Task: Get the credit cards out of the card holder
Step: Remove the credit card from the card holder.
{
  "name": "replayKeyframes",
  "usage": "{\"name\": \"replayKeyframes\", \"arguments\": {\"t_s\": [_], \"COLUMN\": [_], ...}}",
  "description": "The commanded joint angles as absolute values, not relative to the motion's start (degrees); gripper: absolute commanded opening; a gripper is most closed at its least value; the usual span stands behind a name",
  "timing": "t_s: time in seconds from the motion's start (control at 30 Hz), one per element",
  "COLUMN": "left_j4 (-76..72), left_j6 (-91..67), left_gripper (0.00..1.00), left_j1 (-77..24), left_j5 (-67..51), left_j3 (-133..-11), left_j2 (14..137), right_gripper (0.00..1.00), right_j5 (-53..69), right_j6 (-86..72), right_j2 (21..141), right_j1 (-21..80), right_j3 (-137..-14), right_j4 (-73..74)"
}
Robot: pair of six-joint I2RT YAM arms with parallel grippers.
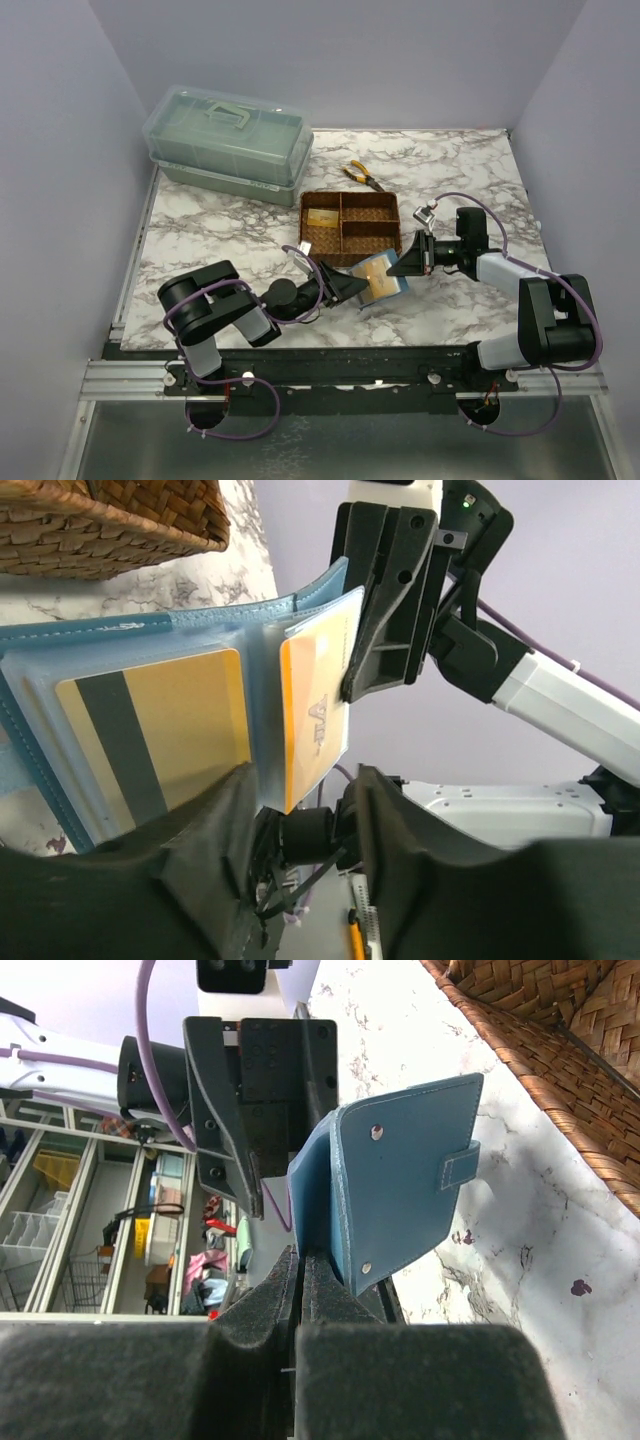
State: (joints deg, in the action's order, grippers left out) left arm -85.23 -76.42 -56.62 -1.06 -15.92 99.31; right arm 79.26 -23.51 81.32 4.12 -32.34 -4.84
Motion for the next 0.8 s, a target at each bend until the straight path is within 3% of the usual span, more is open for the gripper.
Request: {"name": "replayKeyframes", "arguments": {"t_s": [0.0,0.13,0.5,0.77], "left_j4": [-94.8,-94.8,-94.8,-94.8], "left_j6": [-76.1,-76.7,-75.8,-77.0], "left_gripper": [0.55,0.56,0.45,0.48], "left_j1": [-56.4,-56.3,-55.9,-55.7], "left_j5": [-0.4,-0.9,-3.1,-3.8], "left_j3": [-16.1,-17.6,-19.3,-20.6], "left_j2": [101.1,103.2,101.6,103.2], "right_gripper": [0.00,0.00,0.00,0.00], "right_j5": [81.6,81.8,81.9,82.7], "right_j6": [-23.4,-23.6,-23.6,-24.2], "right_j2": [81.2,81.2,81.4,81.1], "right_j1": [3.9,3.9,3.9,3.9], "right_j3": [-32.6,-32.6,-32.5,-32.3], "right_j4": [-5.0,-5.1,-5.2,-5.8]}}
